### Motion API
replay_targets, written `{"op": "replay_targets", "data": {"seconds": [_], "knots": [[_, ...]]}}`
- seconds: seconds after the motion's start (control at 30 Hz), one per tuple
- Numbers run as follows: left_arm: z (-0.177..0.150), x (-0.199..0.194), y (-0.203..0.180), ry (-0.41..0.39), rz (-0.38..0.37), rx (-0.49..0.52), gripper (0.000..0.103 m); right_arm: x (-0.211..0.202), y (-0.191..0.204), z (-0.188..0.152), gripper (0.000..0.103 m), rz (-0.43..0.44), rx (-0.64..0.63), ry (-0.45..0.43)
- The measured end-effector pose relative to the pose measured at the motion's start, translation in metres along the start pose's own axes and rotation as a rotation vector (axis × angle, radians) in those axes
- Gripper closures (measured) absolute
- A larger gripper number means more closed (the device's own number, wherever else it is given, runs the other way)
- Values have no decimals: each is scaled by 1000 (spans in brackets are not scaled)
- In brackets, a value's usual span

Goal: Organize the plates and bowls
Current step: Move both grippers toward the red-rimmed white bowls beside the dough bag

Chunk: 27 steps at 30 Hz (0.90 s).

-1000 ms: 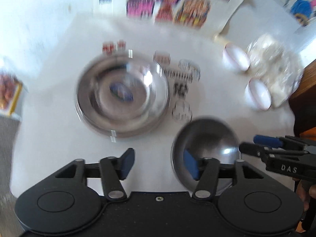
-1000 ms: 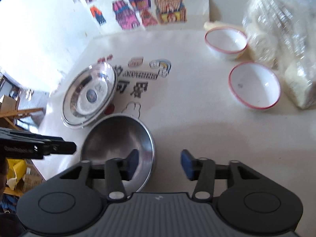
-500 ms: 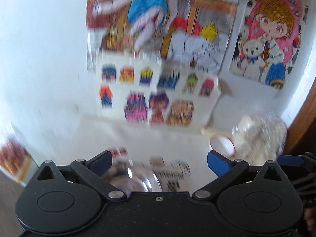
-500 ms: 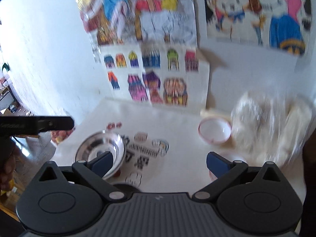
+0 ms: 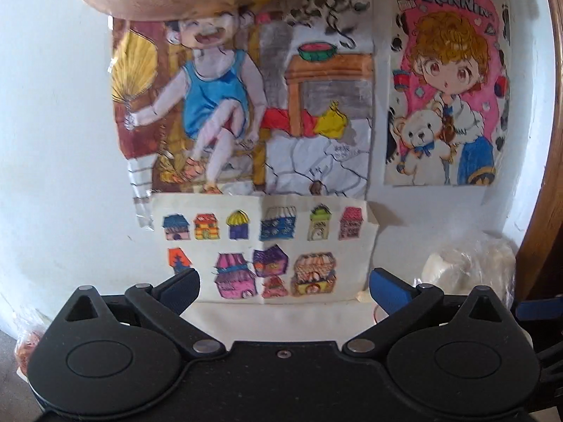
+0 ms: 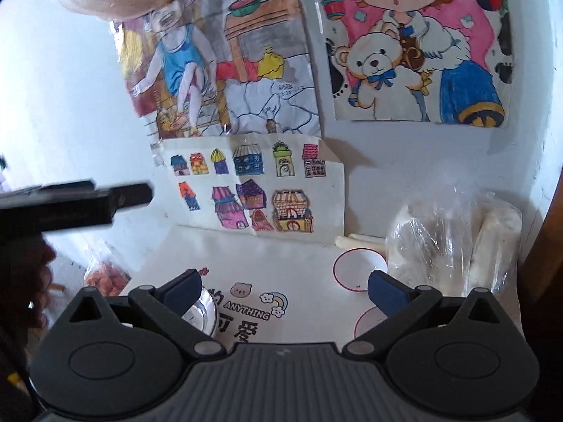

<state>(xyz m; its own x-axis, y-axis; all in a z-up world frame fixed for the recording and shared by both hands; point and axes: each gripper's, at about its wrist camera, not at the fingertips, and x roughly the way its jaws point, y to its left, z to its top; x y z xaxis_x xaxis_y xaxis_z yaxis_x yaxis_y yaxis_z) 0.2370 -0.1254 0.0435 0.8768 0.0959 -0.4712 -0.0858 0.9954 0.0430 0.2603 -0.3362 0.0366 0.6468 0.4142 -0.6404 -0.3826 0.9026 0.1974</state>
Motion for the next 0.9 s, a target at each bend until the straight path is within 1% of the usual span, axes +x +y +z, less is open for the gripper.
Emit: {"op": "replay_targets", "data": {"seconds": [0.1,0.17,0.23,0.3,0.37,0.43,0.6,0.63,0.7,0.77,0.83,0.9], "knots": [[-6,10,-8,72,3,34,1,8,-2,-6,0,-92,5,70],[-10,16,-10,112,3,30,1,6,-3,-9,0,-134,19,79],[-15,23,-14,155,0,34,1,5,-7,-13,0,-155,40,84],[-20,31,-20,217,-22,50,1,8,-16,-19,0,-195,82,134],[-25,39,-26,270,-22,63,1,12,-26,-27,0,-242,148,189],[-31,46,-31,310,-23,69,1,12,-38,-36,0,-246,208,215],[-42,73,-46,423,-81,24,1,10,-63,-50,0,-270,300,248],[-44,80,-50,447,-94,15,1,11,-68,-52,0,-270,314,244],[-48,95,-61,491,-116,1,1,11,-77,-56,0,-272,324,205],[-52,110,-72,535,-134,-8,1,15,-85,-56,0,-297,327,184],[-57,125,-84,569,-152,-20,1,21,-96,-59,0,-328,345,187],[-61,139,-96,595,-154,-22,1,31,-109,-63,0,-337,359,204]]}}
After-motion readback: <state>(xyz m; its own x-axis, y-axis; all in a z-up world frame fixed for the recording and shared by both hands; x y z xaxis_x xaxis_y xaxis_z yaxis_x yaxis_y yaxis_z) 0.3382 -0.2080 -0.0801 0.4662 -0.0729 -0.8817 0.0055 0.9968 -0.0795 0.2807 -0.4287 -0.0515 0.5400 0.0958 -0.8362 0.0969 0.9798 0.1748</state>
